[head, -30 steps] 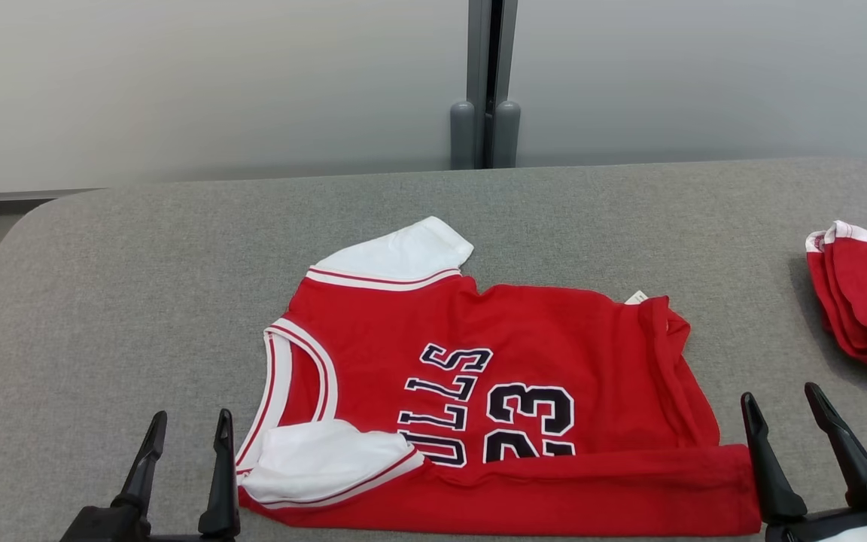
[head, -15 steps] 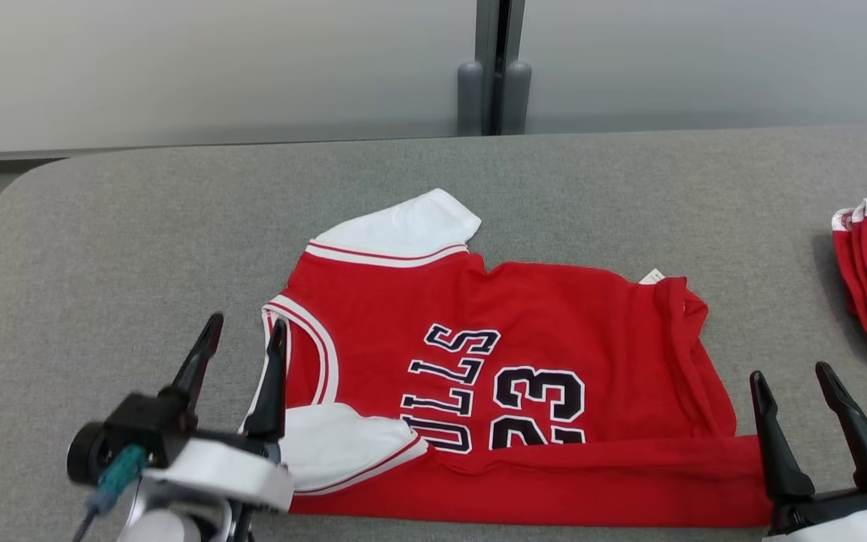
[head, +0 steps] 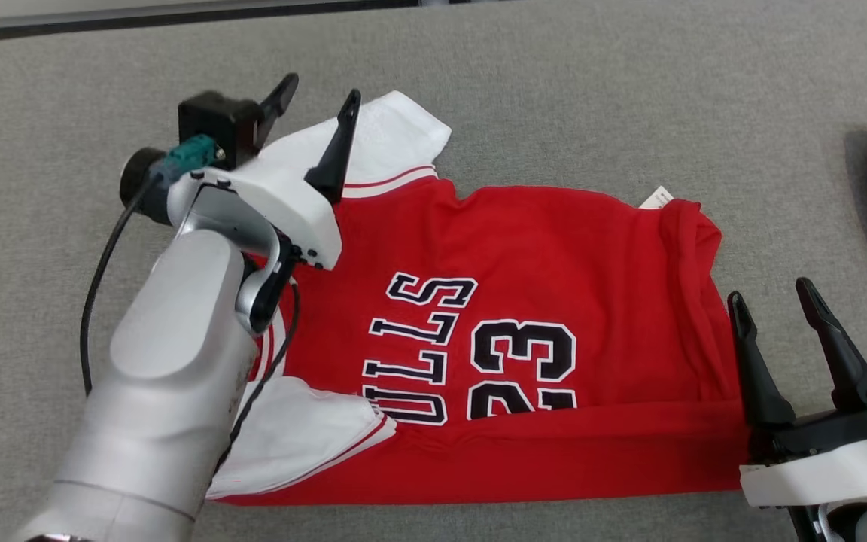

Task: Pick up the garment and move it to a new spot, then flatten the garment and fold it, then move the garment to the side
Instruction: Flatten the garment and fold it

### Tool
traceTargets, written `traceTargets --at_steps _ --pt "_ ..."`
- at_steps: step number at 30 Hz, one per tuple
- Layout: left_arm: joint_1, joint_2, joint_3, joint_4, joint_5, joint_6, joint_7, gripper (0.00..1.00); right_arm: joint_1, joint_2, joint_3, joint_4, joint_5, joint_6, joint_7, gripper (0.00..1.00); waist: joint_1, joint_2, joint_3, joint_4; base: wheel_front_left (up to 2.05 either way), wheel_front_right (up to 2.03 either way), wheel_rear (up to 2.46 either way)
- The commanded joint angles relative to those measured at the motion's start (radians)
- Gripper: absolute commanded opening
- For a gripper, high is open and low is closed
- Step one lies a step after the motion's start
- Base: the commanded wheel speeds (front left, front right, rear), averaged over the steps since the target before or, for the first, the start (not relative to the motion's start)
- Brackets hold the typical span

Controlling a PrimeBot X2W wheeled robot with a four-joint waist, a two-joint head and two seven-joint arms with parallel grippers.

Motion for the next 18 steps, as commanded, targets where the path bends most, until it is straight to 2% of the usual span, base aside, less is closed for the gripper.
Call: traceTargets --at_steps 1,9,12,13,14,18 --pt "-0.046 0.001 -0.004 0.049 -0.012 -0.004 -0.004 1.0 -0.02 -0.006 0.0 0.007 0.008 -0.001 -0.01 1.0 0.0 0.0 0.046 -0.041 0.0 0.0 0.0" --pt "-0.23 -0.005 -0.043 0.404 -0.053 -0.013 0.031 1.0 -0.061 -0.002 0.018 0.05 0.02 -0.001 -0.026 1.0 0.0 0.0 0.088 -0.091 0.0 0.0 0.0" --pt "-0.252 -0.006 -0.045 0.461 -0.06 -0.014 0.036 1.0 -0.062 -0.001 0.009 0.058 0.023 -0.001 -0.03 1.0 0.0 0.0 0.089 -0.095 0.0 0.0 0.0" --pt "-0.261 -0.007 -0.047 0.483 -0.061 -0.014 0.03 0.74 -0.063 -0.002 0.008 0.063 0.027 -0.001 -0.03 1.0 0.0 0.0 0.089 -0.096 0.0 0.0 0.0" --pt "-0.264 -0.007 -0.044 0.505 -0.07 -0.014 0.028 0.0 -0.065 -0.005 0.005 0.067 0.03 -0.001 -0.03 1.0 0.0 0.0 0.089 -0.096 0.0 0.0 0.0" --pt "-0.269 -0.01 -0.055 0.558 -0.08 -0.013 -0.002 0.0 -0.086 -0.012 -0.015 0.08 0.038 -0.001 -0.019 1.0 0.0 0.0 0.082 -0.092 0.0 0.0 0.0"
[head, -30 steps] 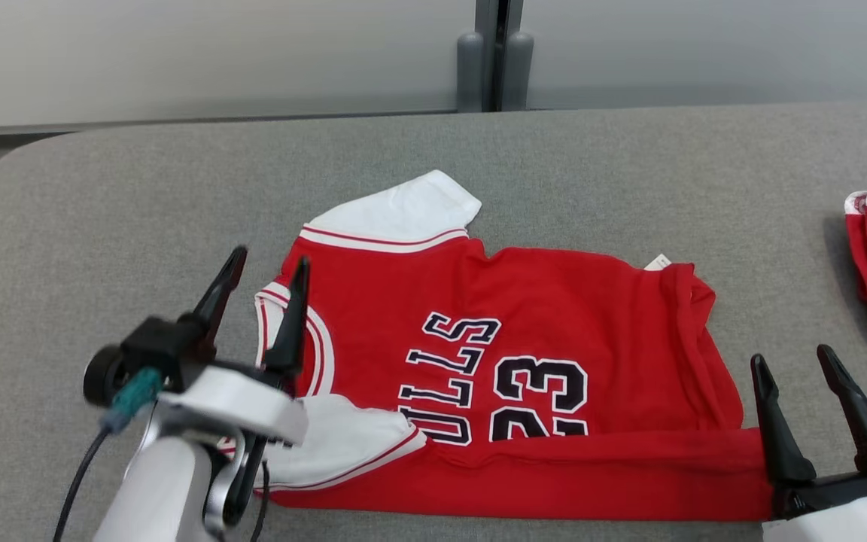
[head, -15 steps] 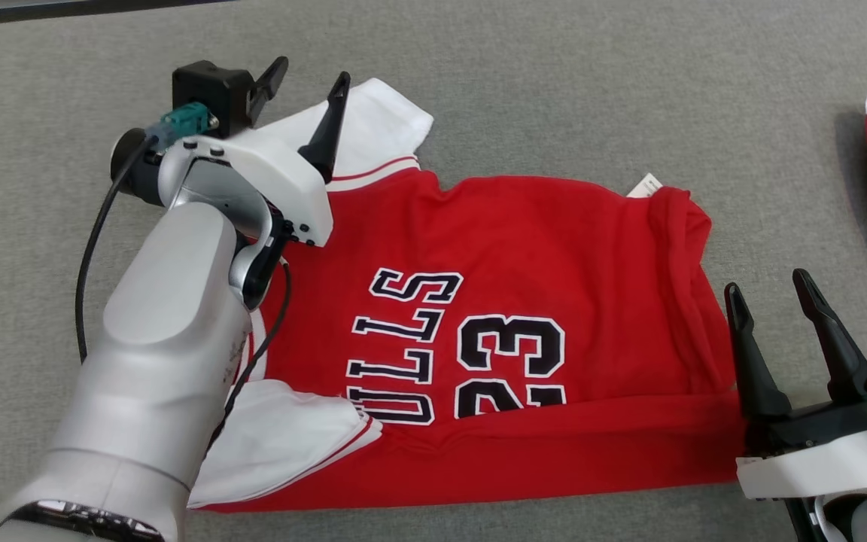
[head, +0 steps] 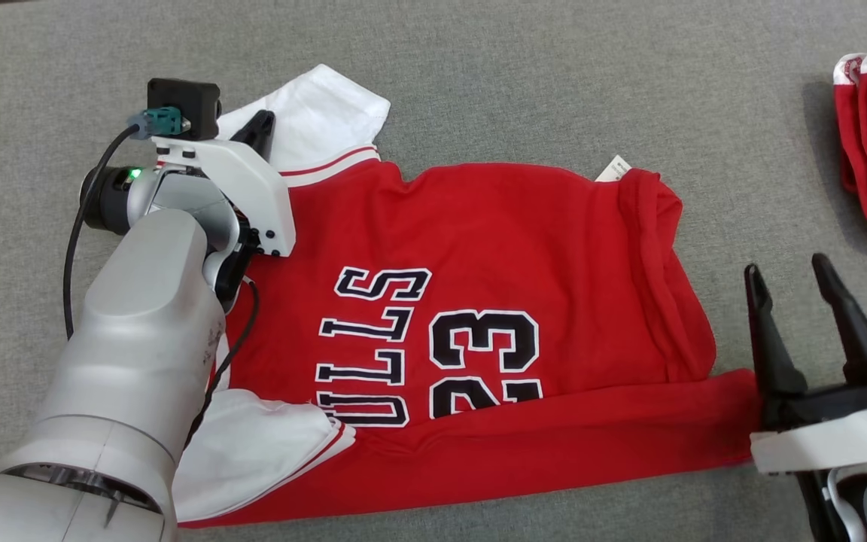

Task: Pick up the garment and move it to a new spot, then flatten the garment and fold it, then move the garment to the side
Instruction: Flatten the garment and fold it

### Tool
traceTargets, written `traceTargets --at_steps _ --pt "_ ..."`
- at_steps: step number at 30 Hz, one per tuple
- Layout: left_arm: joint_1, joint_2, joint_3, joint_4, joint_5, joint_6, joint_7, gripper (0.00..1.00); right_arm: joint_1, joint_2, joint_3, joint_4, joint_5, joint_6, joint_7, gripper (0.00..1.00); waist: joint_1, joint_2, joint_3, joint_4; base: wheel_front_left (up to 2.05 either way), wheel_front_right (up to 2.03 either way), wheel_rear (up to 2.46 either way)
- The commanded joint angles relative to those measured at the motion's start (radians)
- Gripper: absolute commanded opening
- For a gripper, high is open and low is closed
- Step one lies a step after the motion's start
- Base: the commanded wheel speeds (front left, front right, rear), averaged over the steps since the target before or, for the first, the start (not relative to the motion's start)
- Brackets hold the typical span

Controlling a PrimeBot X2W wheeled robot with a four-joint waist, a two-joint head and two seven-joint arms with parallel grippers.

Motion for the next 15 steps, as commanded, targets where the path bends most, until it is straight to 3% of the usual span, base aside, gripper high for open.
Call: traceTargets --at_steps 1,15 --pt "-0.016 0.004 -0.004 0.009 -0.007 0.0 -0.016 0.0 -0.027 -0.011 -0.006 -0.001 0.006 -0.001 0.003 1.0 0.0 0.0 -0.004 0.002 0.0 0.0 0.0" --pt "-0.022 0.001 -0.037 0.041 -0.046 -0.001 -0.154 0.0 -0.189 -0.072 -0.001 0.081 0.063 -0.001 -0.002 1.0 0.0 0.0 -0.046 0.018 0.0 0.0 0.0"
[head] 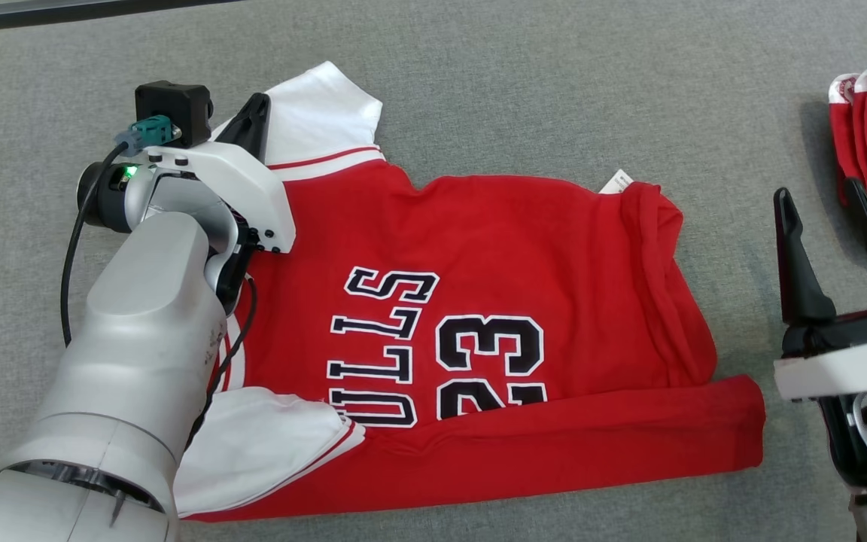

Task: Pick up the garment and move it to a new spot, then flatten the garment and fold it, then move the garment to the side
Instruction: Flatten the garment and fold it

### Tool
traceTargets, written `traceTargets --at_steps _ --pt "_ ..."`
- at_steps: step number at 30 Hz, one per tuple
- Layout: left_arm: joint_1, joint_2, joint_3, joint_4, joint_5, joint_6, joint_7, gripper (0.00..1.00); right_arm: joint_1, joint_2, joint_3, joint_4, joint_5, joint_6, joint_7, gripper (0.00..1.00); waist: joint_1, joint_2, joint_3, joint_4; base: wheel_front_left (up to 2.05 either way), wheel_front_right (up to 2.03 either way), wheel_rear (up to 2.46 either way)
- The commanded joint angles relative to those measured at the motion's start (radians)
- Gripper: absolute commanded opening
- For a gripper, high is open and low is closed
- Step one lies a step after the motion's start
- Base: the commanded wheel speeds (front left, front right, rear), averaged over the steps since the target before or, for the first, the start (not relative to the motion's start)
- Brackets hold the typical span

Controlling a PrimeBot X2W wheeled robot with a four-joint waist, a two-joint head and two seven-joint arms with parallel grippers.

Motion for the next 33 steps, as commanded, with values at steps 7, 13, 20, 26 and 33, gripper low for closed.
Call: traceTargets --at_steps 7,13,20,26,33 --pt "0.008 0.003 -0.035 -0.028 -0.034 -0.001 -0.035 0.0 -0.151 -0.061 0.079 0.113 0.073 -0.001 0.052 1.0 0.0 0.0 -0.01 0.025 0.0 0.0 0.0" --pt "0.067 0.003 -0.106 -0.092 -0.108 0.0 -0.042 0.0 -0.308 -0.128 0.26 0.32 0.188 -0.001 0.198 1.0 0.0 0.0 -0.017 0.06 0.0 0.0 0.0" --pt "0.096 0.004 -0.189 -0.125 -0.188 0.028 -0.045 0.0 -0.355 -0.174 0.411 0.417 0.282 -0.001 0.304 1.0 0.0 0.0 -0.023 0.075 0.0 0.0 0.0" --pt "0.086 0.003 -0.226 -0.12 -0.224 0.044 -0.046 0.0 -0.366 -0.198 0.457 0.452 0.331 -0.001 0.347 0.25 0.0 0.0 -0.025 0.078 0.0 0.0 0.0" --pt "0.067 0.003 -0.214 -0.133 -0.244 0.072 -0.047 0.0 -0.383 -0.197 0.425 0.492 0.359 -0.001 0.254 0.0 0.0 0.0 -0.028 0.086 0.0 0.0 0.0"
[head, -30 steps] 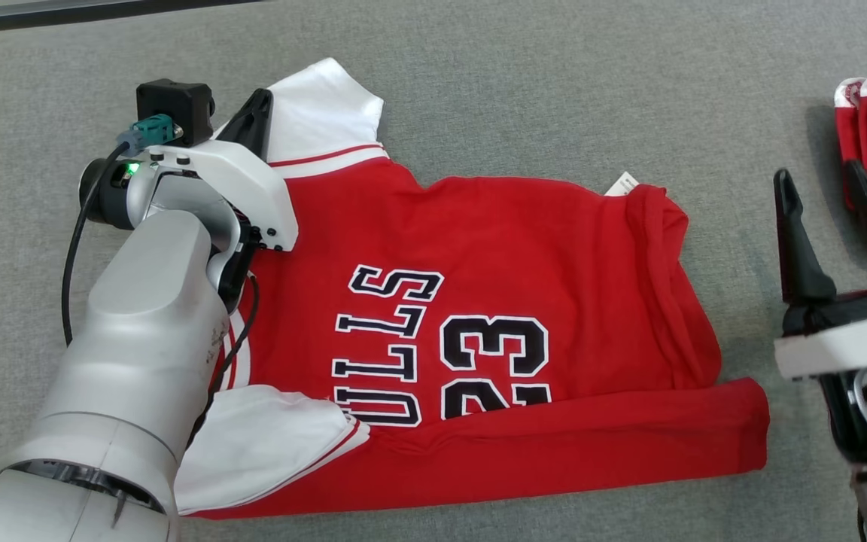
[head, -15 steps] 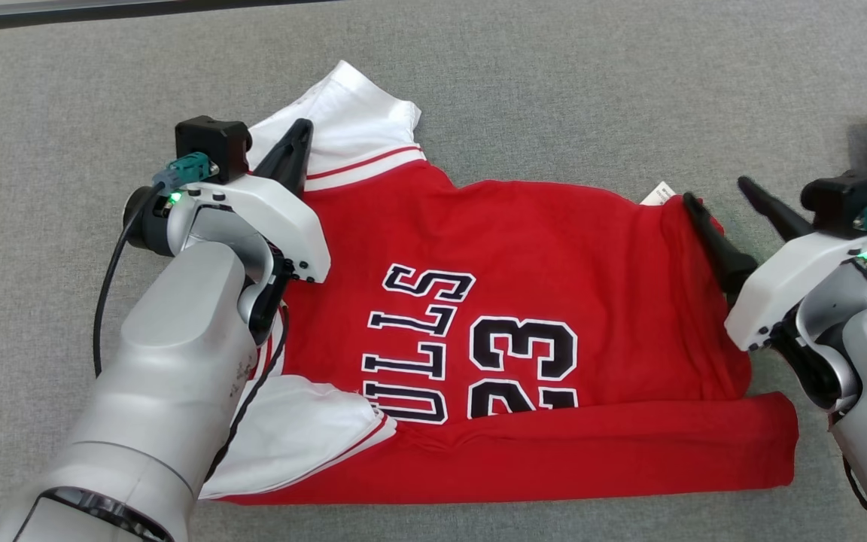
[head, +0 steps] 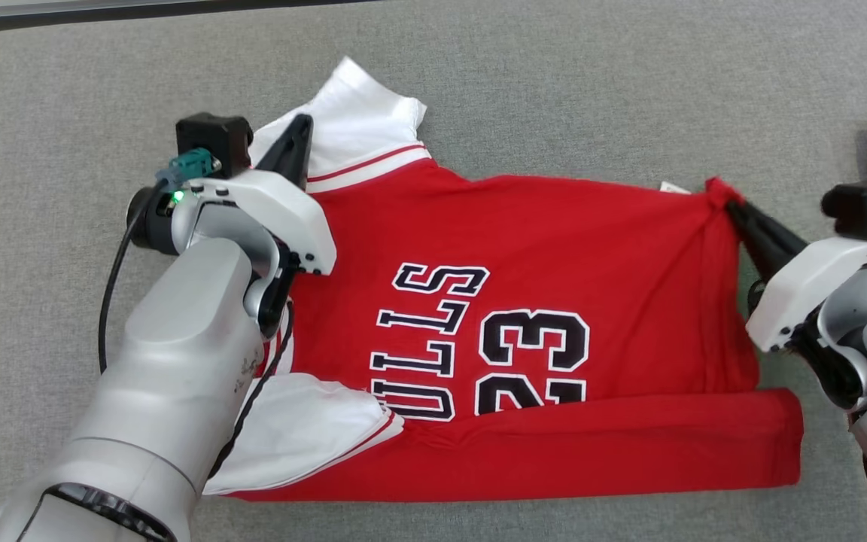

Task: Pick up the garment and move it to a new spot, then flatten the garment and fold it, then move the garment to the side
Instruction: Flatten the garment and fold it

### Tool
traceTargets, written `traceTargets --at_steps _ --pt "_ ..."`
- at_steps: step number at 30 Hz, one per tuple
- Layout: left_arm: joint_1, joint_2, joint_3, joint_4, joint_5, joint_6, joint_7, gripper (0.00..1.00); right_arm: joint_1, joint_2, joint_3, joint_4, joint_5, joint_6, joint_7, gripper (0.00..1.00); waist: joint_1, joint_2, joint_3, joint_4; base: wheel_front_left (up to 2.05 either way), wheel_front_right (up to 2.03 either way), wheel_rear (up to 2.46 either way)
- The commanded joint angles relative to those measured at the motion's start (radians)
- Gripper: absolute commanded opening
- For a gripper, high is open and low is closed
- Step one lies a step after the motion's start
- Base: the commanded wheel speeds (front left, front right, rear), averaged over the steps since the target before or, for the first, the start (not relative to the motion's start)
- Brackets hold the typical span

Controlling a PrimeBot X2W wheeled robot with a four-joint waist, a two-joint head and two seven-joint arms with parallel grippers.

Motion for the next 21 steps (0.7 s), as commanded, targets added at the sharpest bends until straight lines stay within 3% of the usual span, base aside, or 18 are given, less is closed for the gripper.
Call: traceTargets --at_steps 1,12,21 --pt "-0.012 0.005 0.013 -0.01 0.005 0.008 -0.006 0.0 -0.014 0.005 -0.013 0.009 0.012 -0.001 -0.018 0.0 0.0 -0.0001 -0.001 0.003 0.0 0.0 0.0" --pt "0.085 0.05 0.181 -0.206 0.103 0.034 -0.006 0.0 0.011 0.034 -0.097 0.031 0.133 -0.001 -0.157 0.0 0.0 -0.0001 -0.021 0.022 0.0 0.0 0.0" --pt "0.319 0.047 0.338 -0.48 0.208 0.021 -0.006 0.0 0.099 0.018 -0.099 -0.047 0.245 -0.001 -0.222 0.0 0.0 -0.0001 -0.034 0.035 0.0 0.0 0.0"
